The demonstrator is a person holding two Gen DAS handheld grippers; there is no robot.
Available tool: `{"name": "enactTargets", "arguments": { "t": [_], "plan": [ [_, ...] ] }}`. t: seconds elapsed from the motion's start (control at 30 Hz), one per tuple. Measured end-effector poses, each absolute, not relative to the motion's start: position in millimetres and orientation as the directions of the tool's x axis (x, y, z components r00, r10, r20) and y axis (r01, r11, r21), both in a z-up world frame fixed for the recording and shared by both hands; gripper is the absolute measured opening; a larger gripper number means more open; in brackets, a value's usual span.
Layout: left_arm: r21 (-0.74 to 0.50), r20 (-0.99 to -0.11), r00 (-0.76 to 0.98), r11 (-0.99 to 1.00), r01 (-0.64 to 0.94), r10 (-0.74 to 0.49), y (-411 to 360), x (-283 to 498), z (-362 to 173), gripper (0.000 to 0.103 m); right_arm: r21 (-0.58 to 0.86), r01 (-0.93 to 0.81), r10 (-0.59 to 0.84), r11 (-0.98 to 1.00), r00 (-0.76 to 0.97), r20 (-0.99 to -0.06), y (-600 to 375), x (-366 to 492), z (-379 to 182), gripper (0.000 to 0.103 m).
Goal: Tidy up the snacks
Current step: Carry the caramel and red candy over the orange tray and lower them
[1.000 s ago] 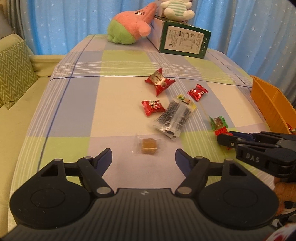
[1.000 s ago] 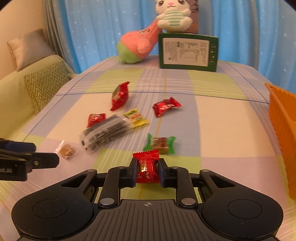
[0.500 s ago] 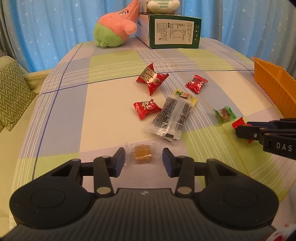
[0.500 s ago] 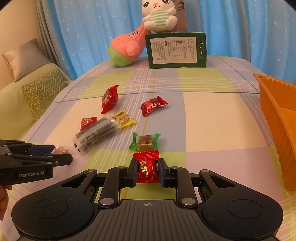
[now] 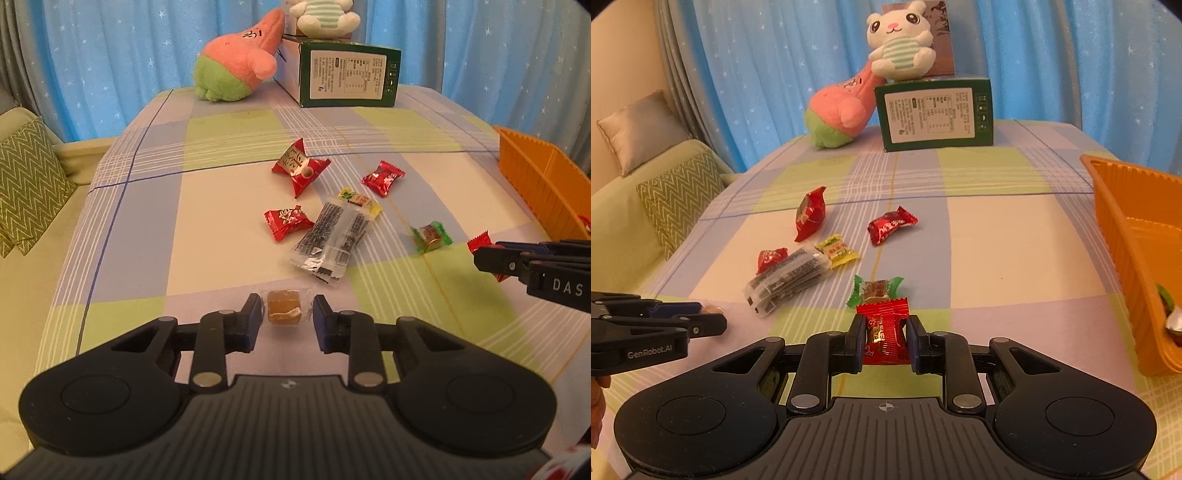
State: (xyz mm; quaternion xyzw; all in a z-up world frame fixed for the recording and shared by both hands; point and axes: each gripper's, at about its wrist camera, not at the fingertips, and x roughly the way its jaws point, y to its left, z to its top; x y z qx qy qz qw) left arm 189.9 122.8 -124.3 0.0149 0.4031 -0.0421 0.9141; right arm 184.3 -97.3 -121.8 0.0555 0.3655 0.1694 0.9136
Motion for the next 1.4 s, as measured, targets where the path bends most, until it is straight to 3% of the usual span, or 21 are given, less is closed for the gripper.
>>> {"name": "enactTargets", "arguments": {
  "t": [0.33,0.8,1.4],
  "plan": [
    [-0.023,-0.698,0.711,0.995,0.097,-0.086,99.5,165.6,-76.4,0.027,0.226,-0.233,0.324,0.946,0.712,-0.623,-129.6,157.6,-90.6,0.023],
    [-0.114,-0.647,0.727,0.972,0.206,-0.23,8.7,145.3,-31.2,0.027,0.241,-0.138,0.259,0.961,0.763,-0.593,-201.5,123.2,-39.9,0.023],
    [-0.133,-0.611,0.705,0.925,0.357,-0.36,-95.7,149.4,6.9,0.027,0.217,-0.025,0.148,0.976,0.805,-0.575,-300.1,108.9,3.9,0.024]
  ]
}}
